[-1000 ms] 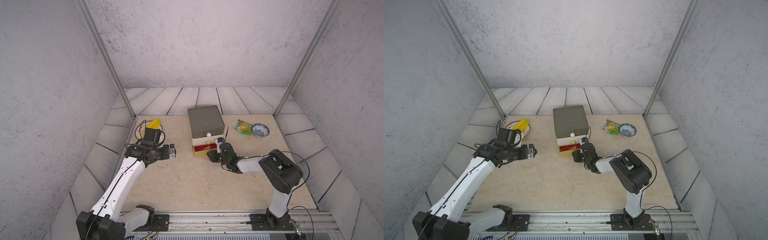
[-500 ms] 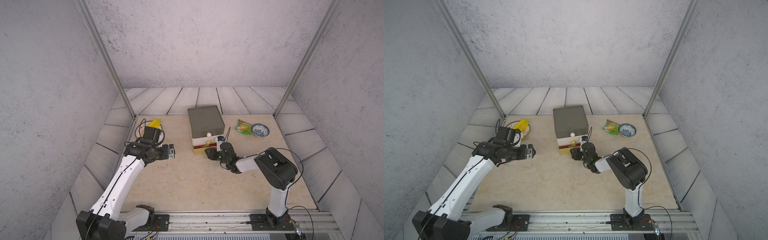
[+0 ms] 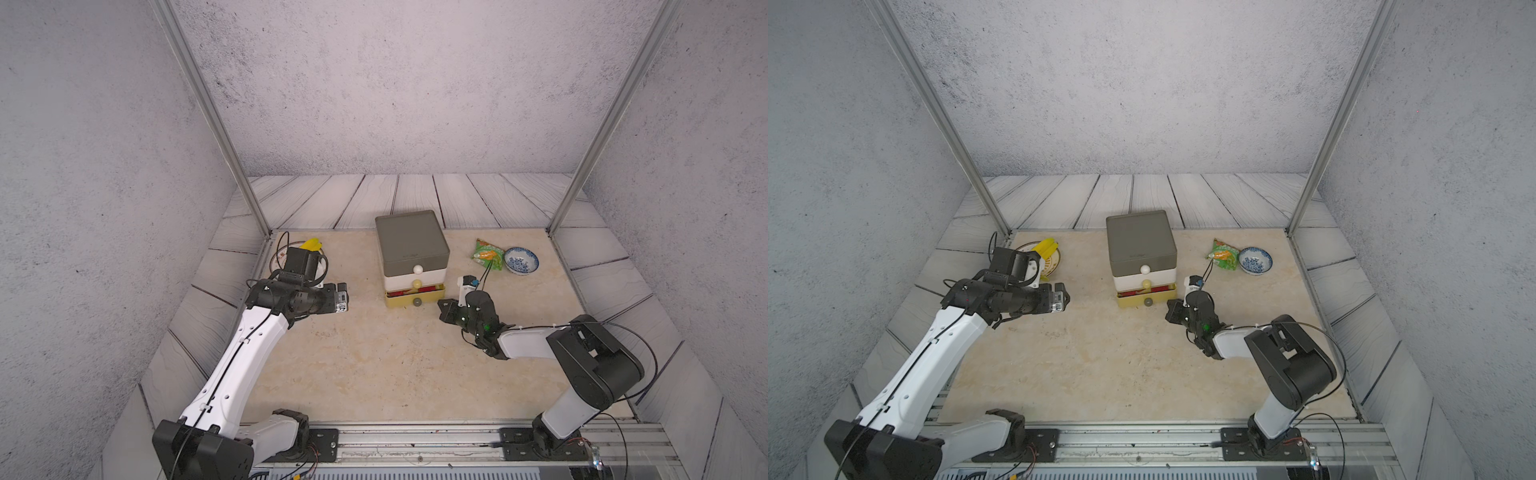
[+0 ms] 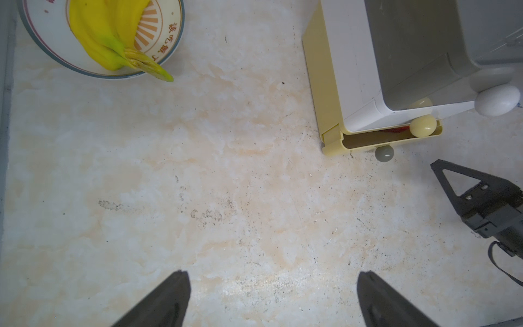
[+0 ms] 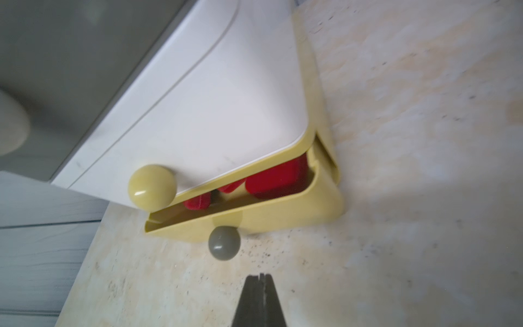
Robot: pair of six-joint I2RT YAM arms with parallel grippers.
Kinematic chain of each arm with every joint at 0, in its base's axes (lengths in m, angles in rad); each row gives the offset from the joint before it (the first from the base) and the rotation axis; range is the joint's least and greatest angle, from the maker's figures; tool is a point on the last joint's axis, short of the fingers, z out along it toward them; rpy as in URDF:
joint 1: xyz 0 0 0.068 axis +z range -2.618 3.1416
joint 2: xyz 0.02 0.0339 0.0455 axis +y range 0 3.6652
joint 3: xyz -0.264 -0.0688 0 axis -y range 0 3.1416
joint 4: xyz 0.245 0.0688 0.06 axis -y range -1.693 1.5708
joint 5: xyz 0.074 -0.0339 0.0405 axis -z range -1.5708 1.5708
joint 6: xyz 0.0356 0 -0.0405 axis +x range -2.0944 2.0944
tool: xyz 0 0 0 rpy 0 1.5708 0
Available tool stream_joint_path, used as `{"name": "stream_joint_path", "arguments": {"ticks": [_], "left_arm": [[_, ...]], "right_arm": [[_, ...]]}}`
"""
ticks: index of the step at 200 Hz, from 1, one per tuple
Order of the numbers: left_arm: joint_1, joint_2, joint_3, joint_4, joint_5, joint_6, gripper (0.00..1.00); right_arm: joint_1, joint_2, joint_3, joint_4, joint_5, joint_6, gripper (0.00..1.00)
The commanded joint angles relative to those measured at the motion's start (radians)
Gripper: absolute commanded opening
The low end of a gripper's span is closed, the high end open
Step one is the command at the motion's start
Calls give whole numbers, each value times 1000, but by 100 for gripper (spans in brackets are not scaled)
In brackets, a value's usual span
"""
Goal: Place the brooch boxes into the drawer by color
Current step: Close the drawer in the storage box.
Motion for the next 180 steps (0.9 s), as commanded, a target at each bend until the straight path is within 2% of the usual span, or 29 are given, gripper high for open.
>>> {"name": "stream_joint_path", "arguments": {"ticks": [1,76,140,180], "left_arm": [[8,15,26,16,-22,9,99],[9,13,1,31,-59,0,99],[9,32,-54,80,-82,-29,98],[9,66,-22,96,-86,-49,99]], "right_arm": [[-24,-17,0,-33,-8,8,0],[-94,163,81,79,-106,42,0],[-158,335,225,158,-187,71,0],[-186,390,278,192,-246,94,0]]}}
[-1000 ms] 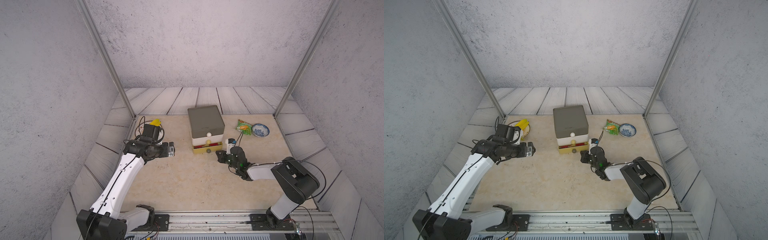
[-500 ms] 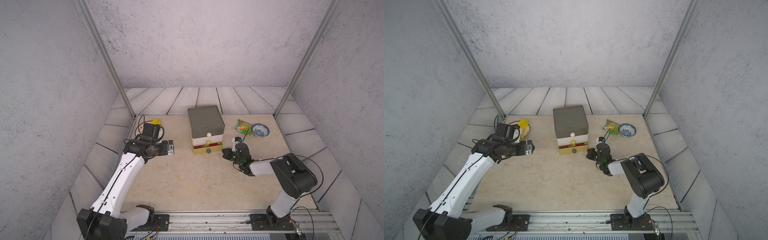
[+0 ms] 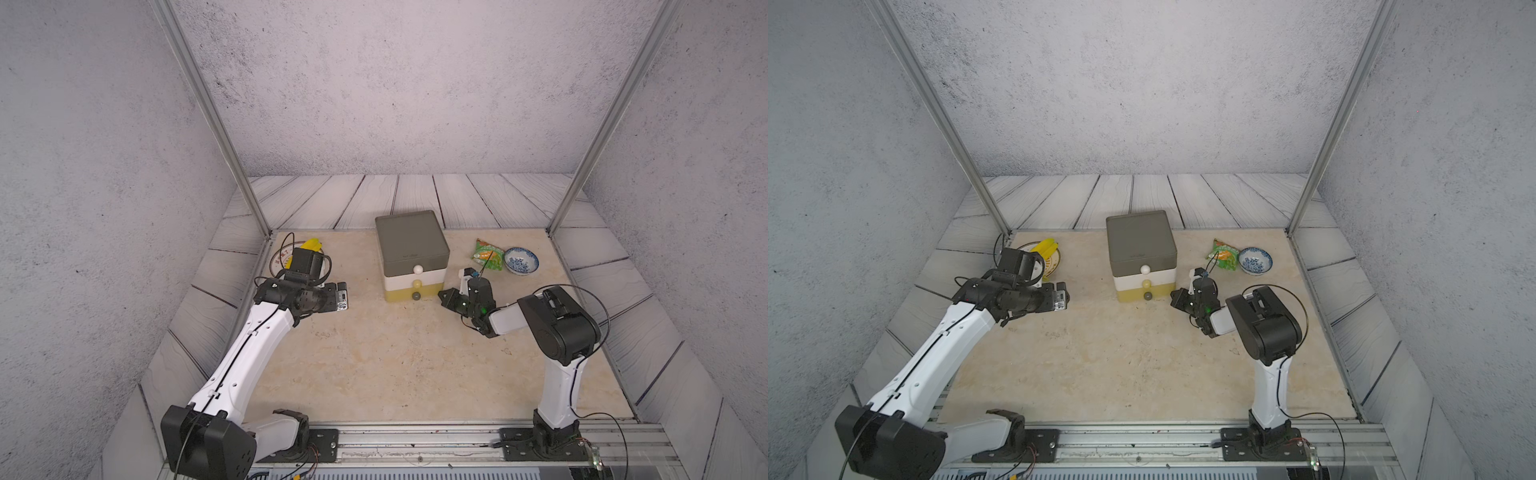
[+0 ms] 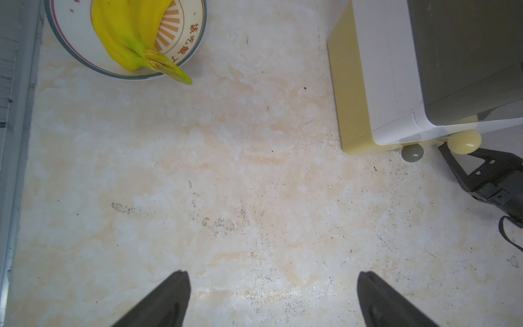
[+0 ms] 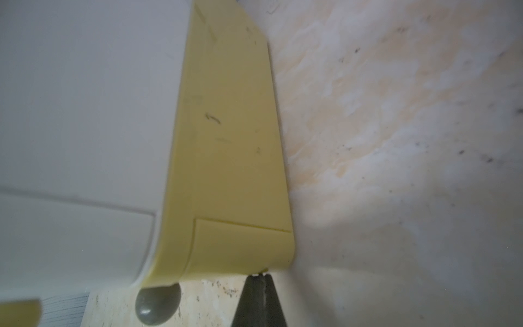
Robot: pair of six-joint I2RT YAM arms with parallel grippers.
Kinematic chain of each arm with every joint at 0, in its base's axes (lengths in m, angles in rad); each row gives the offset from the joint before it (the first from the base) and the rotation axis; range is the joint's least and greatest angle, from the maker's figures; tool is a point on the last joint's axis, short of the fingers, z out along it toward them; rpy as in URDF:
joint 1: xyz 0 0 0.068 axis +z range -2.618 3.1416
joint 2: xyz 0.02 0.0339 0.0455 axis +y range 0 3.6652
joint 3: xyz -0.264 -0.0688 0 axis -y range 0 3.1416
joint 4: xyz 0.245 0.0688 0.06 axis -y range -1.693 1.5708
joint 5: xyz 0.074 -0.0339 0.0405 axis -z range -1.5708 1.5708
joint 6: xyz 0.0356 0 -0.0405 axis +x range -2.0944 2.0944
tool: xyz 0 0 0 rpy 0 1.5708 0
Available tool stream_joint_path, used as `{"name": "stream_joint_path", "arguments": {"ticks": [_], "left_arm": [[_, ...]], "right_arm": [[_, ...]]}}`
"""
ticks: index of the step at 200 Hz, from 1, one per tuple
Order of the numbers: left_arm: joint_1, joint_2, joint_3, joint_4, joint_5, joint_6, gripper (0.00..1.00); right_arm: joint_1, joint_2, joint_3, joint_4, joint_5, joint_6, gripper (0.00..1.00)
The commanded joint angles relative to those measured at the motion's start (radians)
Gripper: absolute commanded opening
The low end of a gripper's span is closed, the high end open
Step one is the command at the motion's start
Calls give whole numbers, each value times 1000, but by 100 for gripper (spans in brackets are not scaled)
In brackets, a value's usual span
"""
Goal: Place the brooch boxes into the drawer by color
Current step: Close the drawer in the storage box, then reset both arms
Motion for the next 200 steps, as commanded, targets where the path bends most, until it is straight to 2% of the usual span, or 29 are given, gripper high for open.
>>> {"name": "stream_joint_path", "arguments": {"ticks": [1,24,41,49,67,95,111,129,150,171,200], "left_arm": [[9,15,19,27,-16,-22,99],[9,10,19,58,-28,-26,98],[11,-1,4,86,-69,-24,98],[15,-4,2,95,-78,-17,98],[29,-17,-6,136,-102,8,98],[62,-100,-80,309,-151,86,98],[72,-161,-233,570,-247,155,98],[102,-166,-362,809,-327,160,98],[134,-101,-430,955,-375,190,98],[186,-45,-486,1015,-428,221,99],[288,-16,-581,1088,-349,167,99]], "right_arm": [[-24,26,66,84,-17,21,0],[-23,16,44,115,-30,34,0],[-23,-23,3,116,-19,35,10],[-23,-45,-13,103,-18,33,18],[-24,-115,-70,78,-19,9,50],[-25,-257,-140,-35,-3,-52,71],[-30,-362,-166,-167,47,-69,76],[-54,-474,-204,-273,96,-84,79],[-92,-641,-226,-423,125,-119,81],[-135,-806,-210,-591,239,-174,90],[-294,-924,-157,-713,259,-216,94]]}}
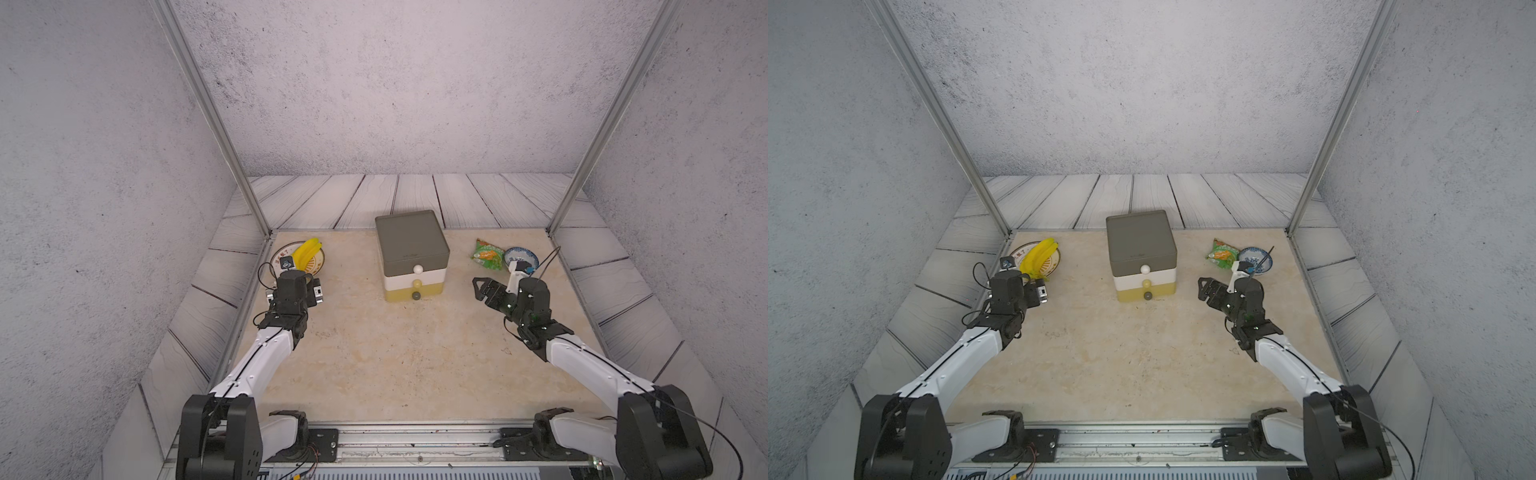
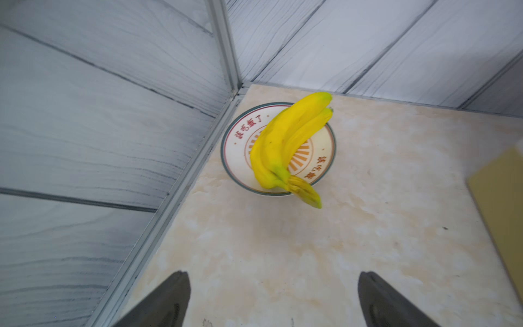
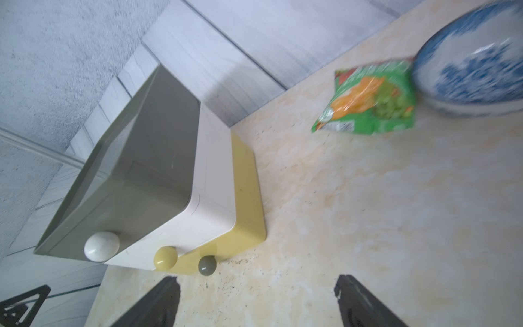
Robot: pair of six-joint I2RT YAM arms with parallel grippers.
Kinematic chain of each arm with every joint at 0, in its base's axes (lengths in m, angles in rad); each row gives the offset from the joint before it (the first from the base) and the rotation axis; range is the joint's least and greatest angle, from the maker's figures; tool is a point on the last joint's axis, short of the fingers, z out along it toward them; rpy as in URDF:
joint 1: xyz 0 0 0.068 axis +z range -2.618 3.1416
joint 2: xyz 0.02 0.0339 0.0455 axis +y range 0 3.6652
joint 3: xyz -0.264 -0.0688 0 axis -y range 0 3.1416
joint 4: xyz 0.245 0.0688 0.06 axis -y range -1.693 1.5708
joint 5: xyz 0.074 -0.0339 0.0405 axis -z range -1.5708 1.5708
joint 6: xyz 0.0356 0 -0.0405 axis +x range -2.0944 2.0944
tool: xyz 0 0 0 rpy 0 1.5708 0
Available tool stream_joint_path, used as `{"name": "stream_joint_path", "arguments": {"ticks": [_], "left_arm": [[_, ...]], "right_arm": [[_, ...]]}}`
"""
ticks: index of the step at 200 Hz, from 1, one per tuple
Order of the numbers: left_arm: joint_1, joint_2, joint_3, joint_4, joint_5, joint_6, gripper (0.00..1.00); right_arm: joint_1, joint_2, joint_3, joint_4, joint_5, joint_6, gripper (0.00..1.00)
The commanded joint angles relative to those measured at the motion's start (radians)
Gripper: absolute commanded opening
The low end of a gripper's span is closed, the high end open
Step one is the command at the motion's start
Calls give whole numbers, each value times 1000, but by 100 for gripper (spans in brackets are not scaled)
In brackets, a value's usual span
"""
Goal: Place the brooch boxes into the drawer by color
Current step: Reset both arms
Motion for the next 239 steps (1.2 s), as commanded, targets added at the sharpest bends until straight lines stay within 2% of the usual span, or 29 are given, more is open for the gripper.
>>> {"name": "stream_joint_path", "arguments": {"ticks": [1,20,43,79,105,127,148,175,213,239], "left_arm": [[66,9,-65,158,7,-8,99],[74,26,-116,240,38,15,99],[76,55,-200,424,53,19,99],[76,135,-240,542,82,42,99],[76,197,-265,657,153,68,99],[76,254,-305,780,190,82,99],[76,301,-343,906,218,95,99],[75,296,-306,823,236,108,98],[76,316,-205,657,363,167,99],[76,319,-205,664,366,168,99]], "right_arm": [[-105,-58,50,-174,77,-75,94],[-169,-42,99,-213,99,-129,96],[-238,-31,152,-250,99,-136,98],[-264,-34,193,-277,169,-189,100],[-264,-45,180,-282,264,-218,100],[-264,-76,131,-277,412,-268,100],[-264,-87,55,-187,508,-346,100],[-264,-57,-35,-24,459,-397,100],[-264,-37,-99,27,454,-377,100],[-264,-37,-150,89,457,-391,100]]}}
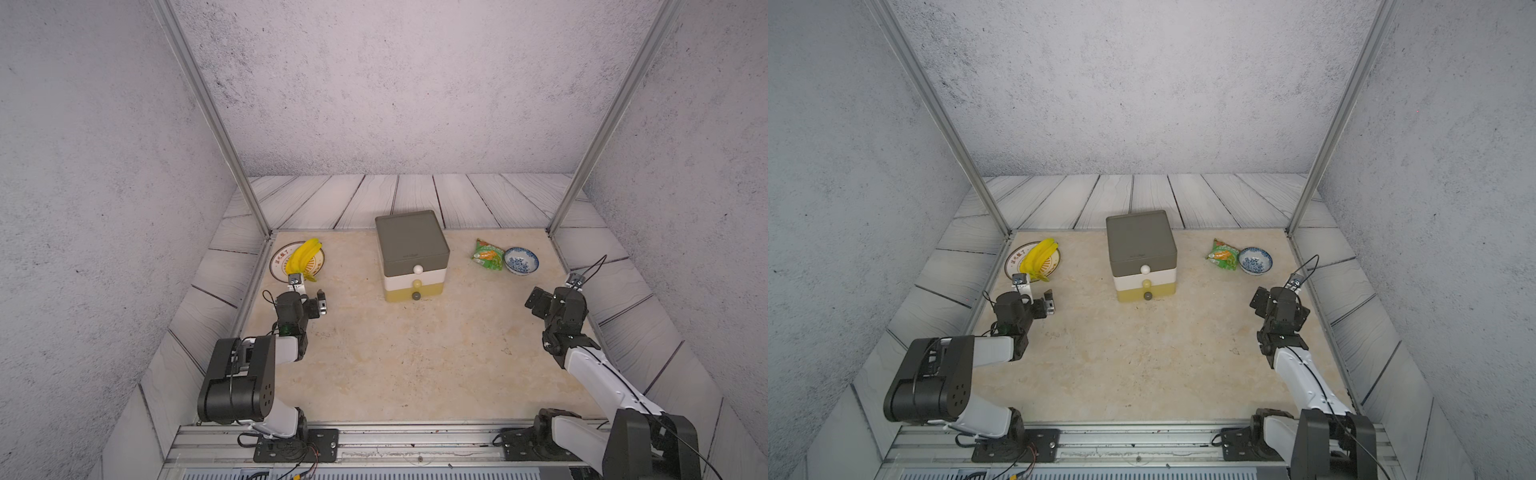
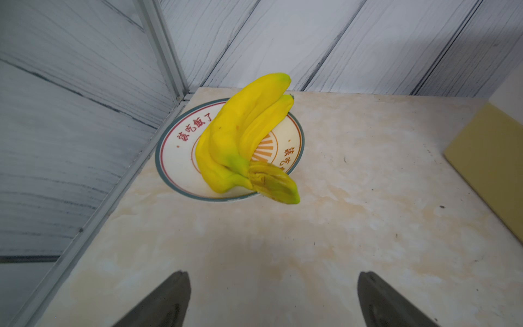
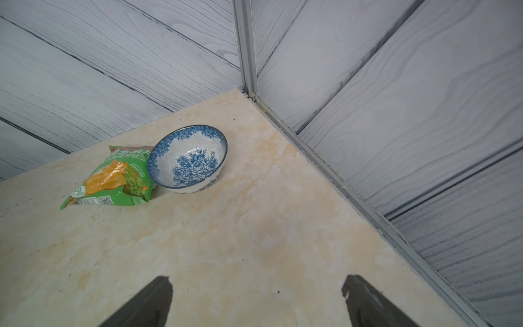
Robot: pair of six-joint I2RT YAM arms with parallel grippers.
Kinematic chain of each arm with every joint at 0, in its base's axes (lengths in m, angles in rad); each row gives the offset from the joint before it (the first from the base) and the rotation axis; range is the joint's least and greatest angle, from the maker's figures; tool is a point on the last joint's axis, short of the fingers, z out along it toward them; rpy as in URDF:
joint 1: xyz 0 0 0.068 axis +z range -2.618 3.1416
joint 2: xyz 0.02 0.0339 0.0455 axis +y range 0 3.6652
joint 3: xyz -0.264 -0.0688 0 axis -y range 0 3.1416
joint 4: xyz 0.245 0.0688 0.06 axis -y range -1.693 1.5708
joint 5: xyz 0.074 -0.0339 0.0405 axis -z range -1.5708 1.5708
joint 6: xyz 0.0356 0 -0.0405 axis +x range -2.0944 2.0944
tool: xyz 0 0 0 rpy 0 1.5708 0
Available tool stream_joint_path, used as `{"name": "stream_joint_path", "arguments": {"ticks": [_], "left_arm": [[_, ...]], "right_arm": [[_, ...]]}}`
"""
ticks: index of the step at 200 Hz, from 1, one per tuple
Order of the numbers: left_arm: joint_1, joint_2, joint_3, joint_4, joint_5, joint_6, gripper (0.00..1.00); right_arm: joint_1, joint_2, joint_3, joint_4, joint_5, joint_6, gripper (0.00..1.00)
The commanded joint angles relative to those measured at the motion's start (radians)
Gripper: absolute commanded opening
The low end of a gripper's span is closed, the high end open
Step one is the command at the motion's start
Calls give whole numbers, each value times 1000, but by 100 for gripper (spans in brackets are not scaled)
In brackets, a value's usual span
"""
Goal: Place the brooch boxes into the drawer by color
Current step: Reset both arms
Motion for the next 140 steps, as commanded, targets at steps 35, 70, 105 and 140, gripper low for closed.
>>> {"name": "stream_joint_path", "arguments": {"ticks": [35,70,105,140], "left_arm": [[5,8,16,-49,46,29,98],[4,7,15,-47,46,29,98],[3,6,16,-47,46,29,98],[1,6,14,-49,44,28,98]], "right_arm": [[0,19,-63,135,-48,-32,100],[0,50,-117,252,-90,-56,100],[1,187,-156,482,-114,-85,100],[17,332,-136,625,-192,-135,100]]}}
